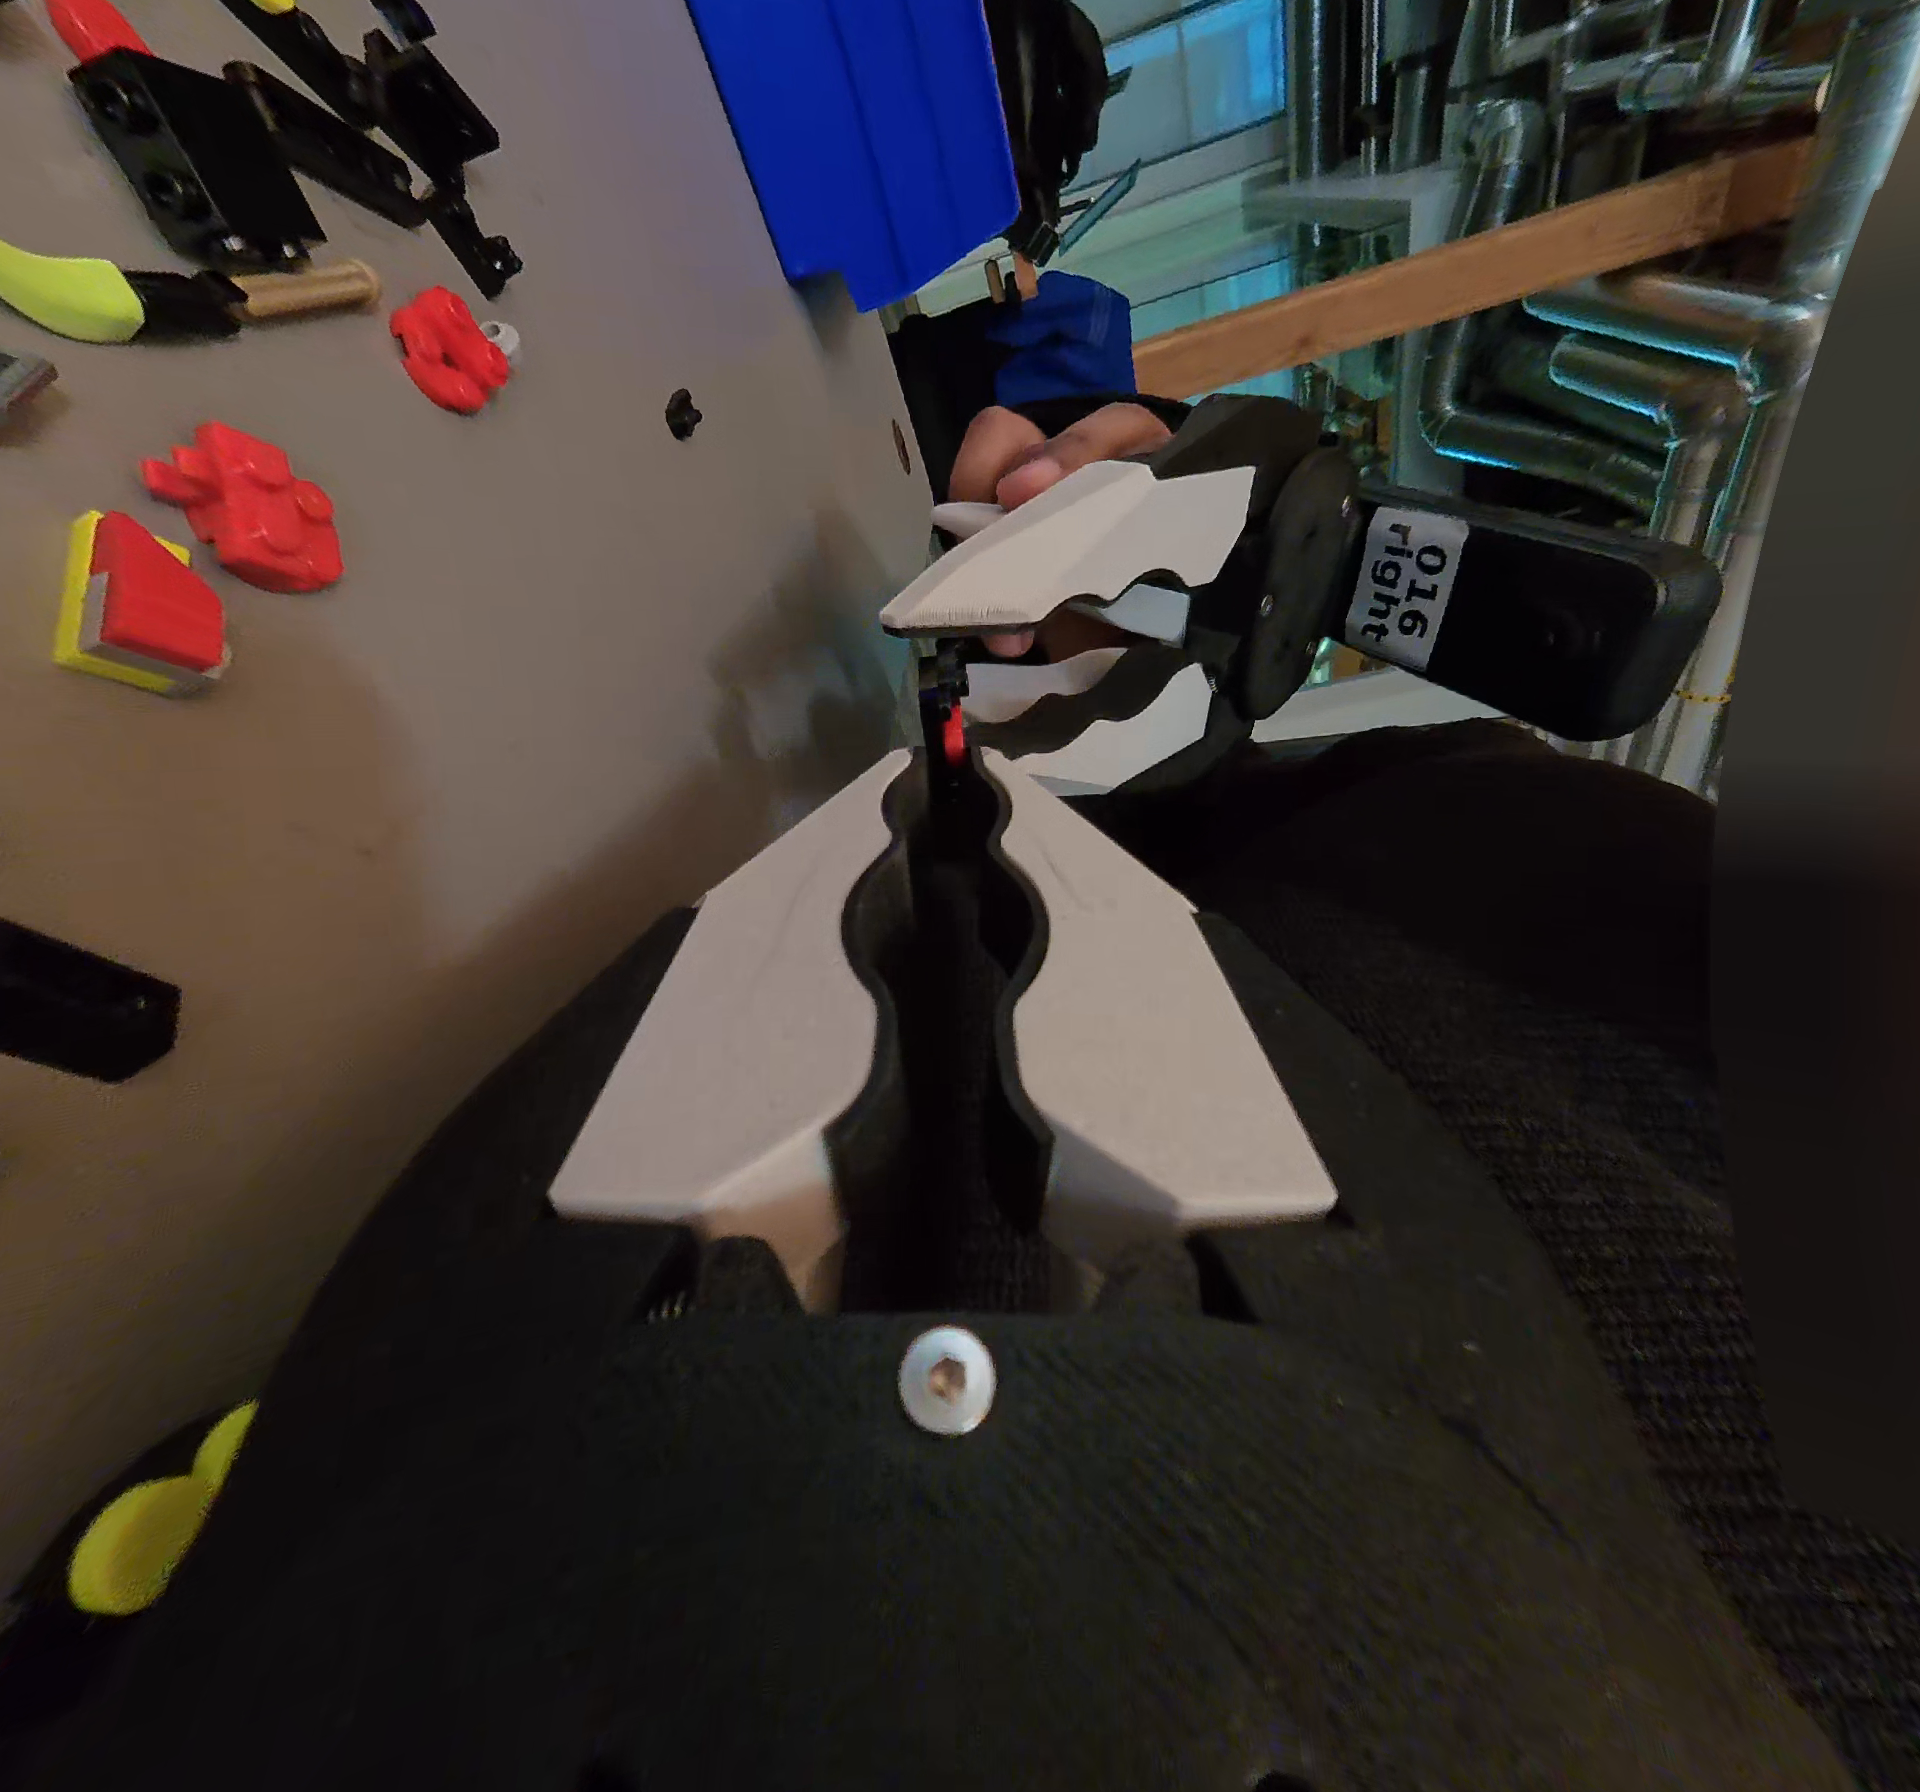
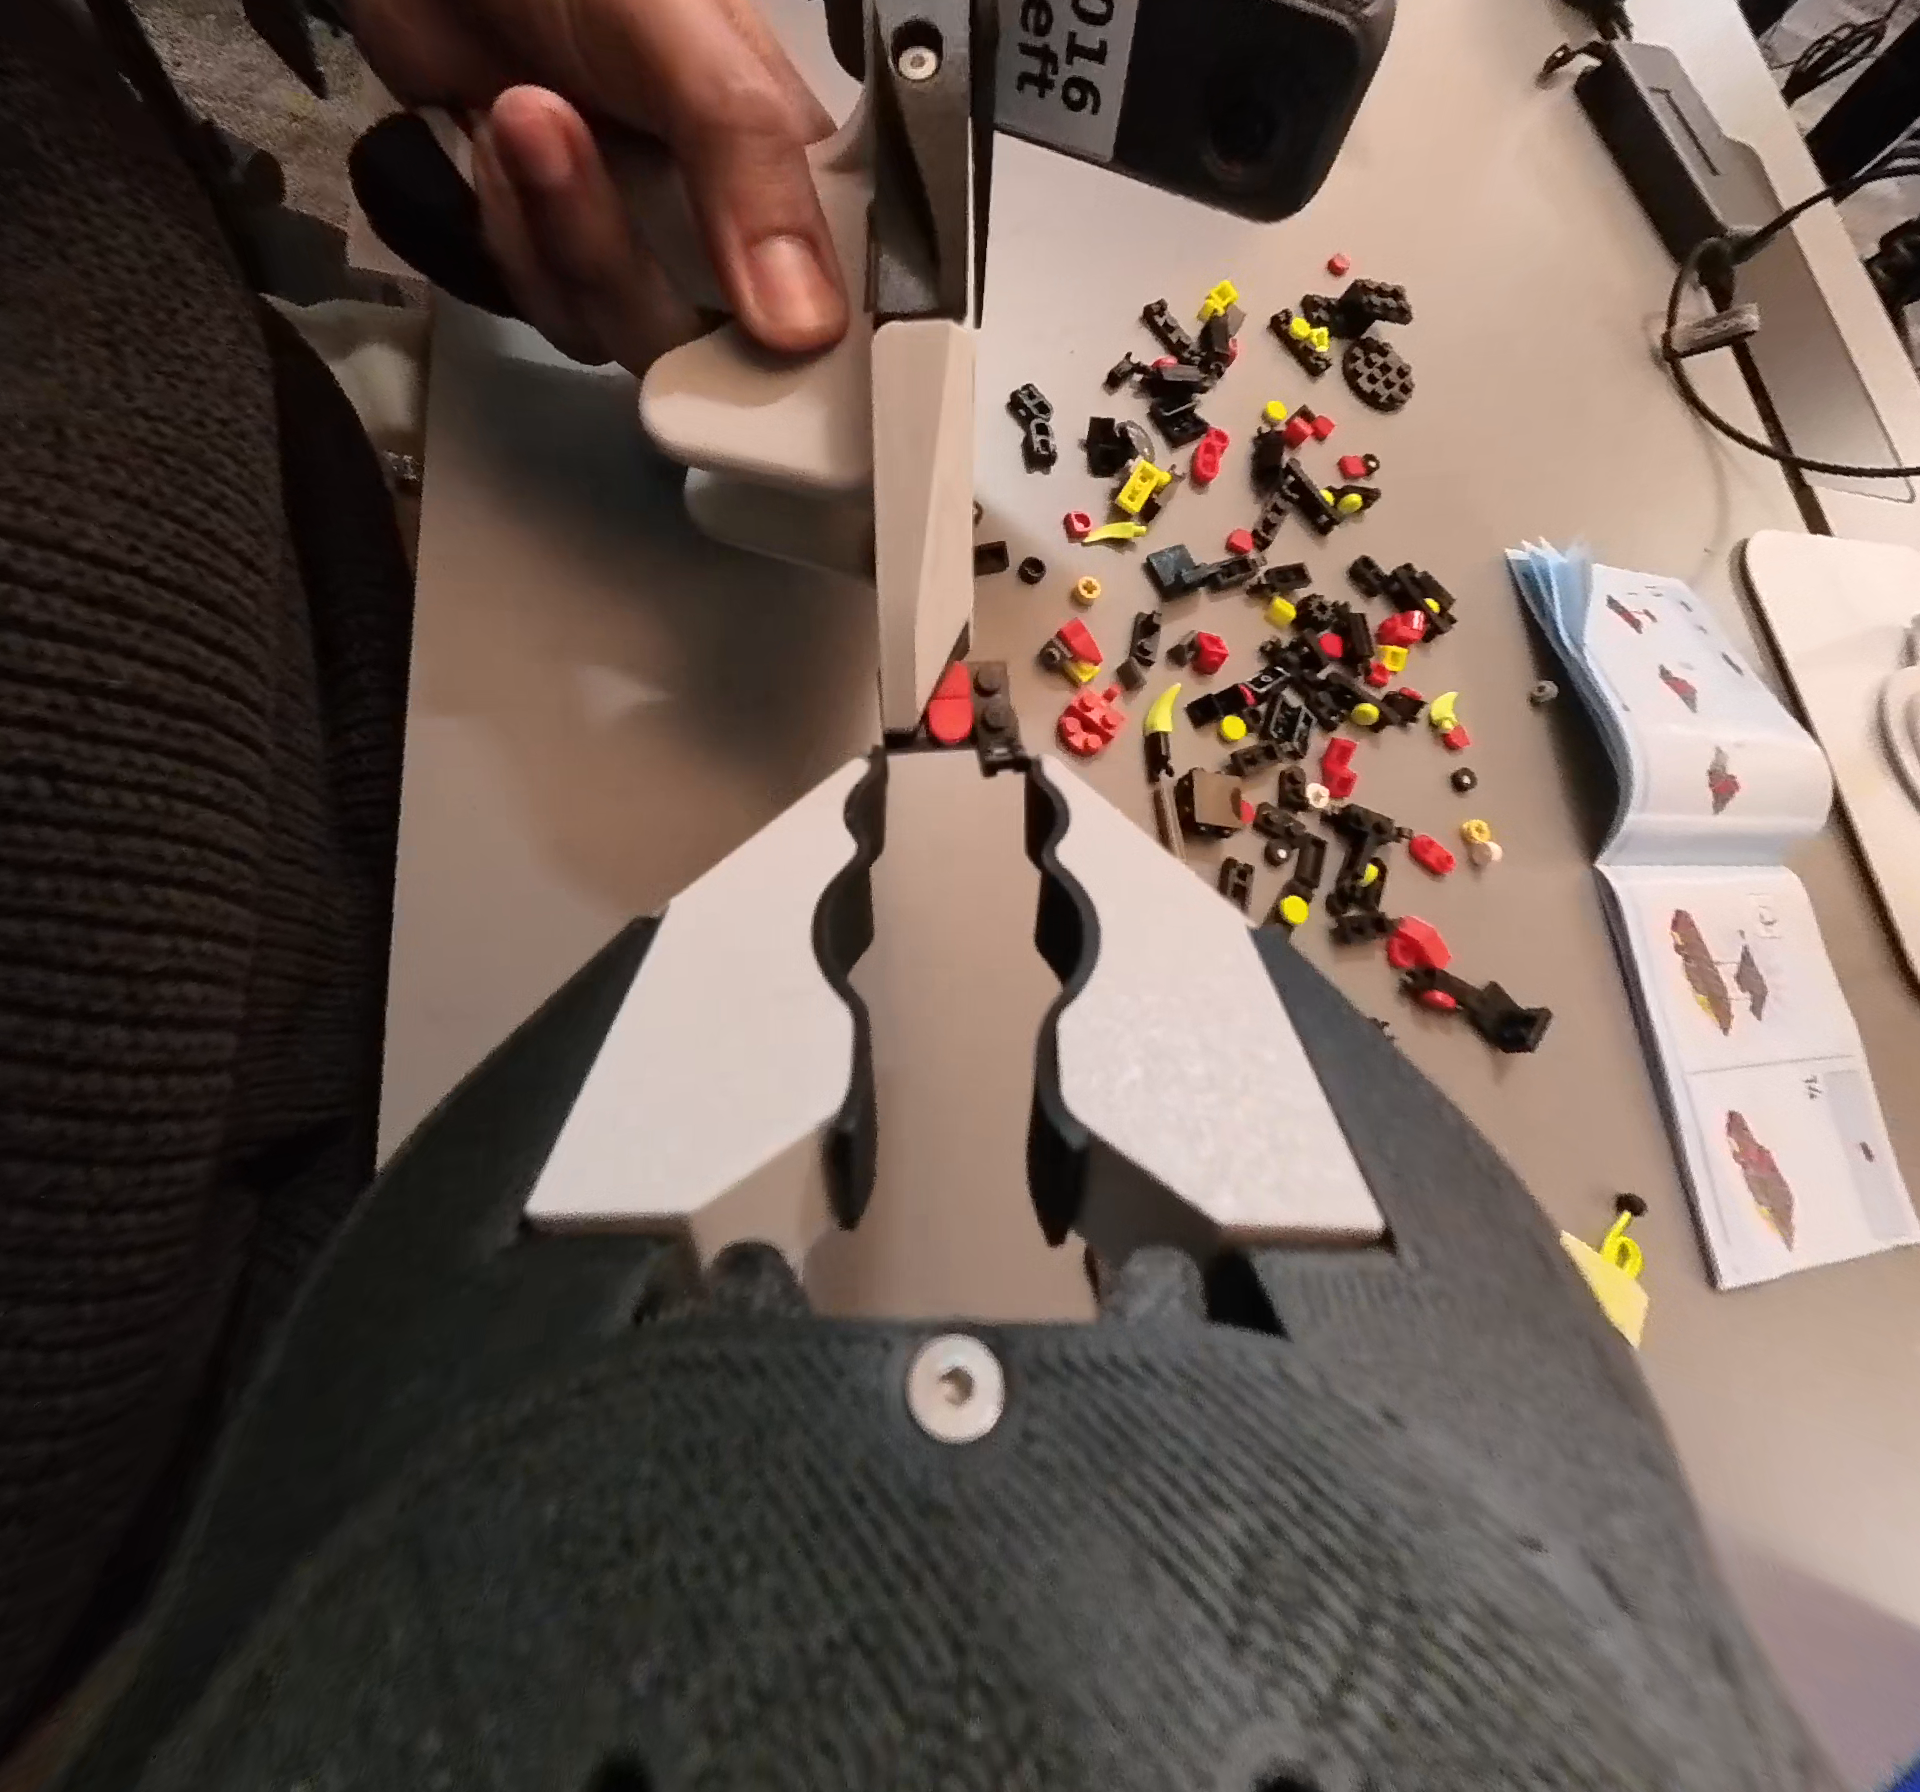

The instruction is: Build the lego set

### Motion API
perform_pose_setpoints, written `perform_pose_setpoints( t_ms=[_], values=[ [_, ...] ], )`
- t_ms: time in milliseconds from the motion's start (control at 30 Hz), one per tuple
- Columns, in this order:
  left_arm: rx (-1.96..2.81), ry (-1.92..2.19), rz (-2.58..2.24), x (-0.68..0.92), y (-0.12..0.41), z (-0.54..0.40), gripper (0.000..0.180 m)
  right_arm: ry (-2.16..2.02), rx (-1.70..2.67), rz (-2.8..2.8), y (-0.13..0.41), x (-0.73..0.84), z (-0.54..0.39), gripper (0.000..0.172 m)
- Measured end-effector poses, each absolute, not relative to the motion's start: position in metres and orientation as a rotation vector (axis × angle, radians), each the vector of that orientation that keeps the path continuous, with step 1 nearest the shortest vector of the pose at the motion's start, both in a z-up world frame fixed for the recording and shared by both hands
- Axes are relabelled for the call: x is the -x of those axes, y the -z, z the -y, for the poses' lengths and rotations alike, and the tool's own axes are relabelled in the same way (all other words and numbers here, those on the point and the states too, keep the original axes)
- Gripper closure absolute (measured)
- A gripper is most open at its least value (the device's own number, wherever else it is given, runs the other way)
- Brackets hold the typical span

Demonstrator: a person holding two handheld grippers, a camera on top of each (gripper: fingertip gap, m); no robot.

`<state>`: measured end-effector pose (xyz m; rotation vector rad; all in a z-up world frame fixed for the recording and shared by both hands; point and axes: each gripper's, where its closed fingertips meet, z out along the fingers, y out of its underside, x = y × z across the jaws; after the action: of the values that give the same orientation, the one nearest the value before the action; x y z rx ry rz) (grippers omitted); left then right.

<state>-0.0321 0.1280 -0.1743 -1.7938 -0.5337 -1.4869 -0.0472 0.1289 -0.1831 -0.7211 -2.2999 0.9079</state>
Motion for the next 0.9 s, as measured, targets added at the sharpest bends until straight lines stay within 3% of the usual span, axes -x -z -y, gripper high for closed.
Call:
perform_pose_setpoints(
  t_ms=[767,800,833,900],
  values=[
    [1.799,1.477,0.548,0.0328,0.177,-0.1292,0.177,-0.888,0.771,2.323,0.1864,0.0473,-0.1304,0.148],
    [1.8,1.477,0.546,0.0325,0.1772,-0.1291,0.18,-0.877,0.77,2.314,0.1858,0.0481,-0.1322,0.15],
    [1.81,1.483,0.532,0.0295,0.1775,-0.1282,0.177,-0.86,0.763,2.298,0.1844,0.0492,-0.1352,0.166],
    [1.794,1.493,0.54,0.029,0.1752,-0.1289,0.178,-0.874,0.763,2.29,0.182,0.0489,-0.1354,0.165]
  ],
)
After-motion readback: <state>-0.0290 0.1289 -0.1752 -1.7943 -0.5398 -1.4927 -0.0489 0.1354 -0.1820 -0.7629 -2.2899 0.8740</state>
